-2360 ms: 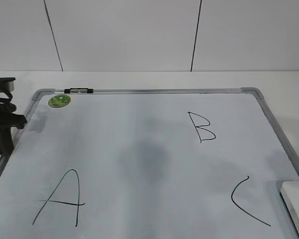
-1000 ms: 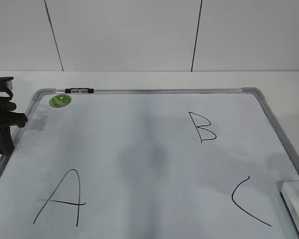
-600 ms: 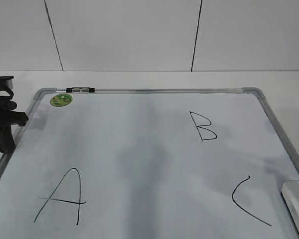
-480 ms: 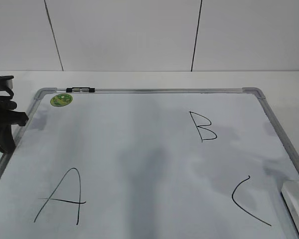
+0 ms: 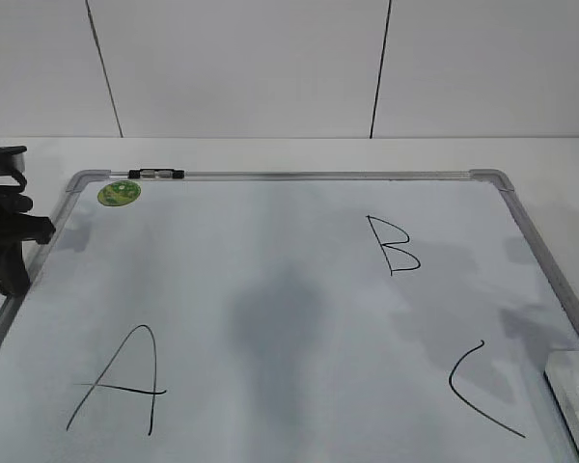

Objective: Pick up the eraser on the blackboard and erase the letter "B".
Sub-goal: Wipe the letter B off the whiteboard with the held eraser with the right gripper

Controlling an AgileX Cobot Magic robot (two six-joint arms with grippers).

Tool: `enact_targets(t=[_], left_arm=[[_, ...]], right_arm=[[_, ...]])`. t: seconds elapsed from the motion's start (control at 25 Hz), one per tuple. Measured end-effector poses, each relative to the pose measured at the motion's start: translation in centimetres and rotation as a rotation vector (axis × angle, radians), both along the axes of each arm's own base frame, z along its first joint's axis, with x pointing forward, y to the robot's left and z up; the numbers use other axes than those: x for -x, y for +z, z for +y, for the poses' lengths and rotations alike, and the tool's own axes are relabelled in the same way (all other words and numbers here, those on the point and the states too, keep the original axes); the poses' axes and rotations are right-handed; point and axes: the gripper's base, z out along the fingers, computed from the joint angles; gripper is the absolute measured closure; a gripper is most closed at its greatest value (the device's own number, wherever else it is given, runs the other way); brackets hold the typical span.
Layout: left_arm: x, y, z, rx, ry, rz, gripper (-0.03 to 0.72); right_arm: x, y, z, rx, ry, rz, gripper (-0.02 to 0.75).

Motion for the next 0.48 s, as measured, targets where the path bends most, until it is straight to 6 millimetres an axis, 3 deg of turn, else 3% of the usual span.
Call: enact_targets(t=[0.48], left_arm=[[0.0,0.0,0.0,0.0,0.0,-0.004,0.669]], right_arm=[[-1.4,-2.1,0.1,0.003,0.015,0.024,0.085]])
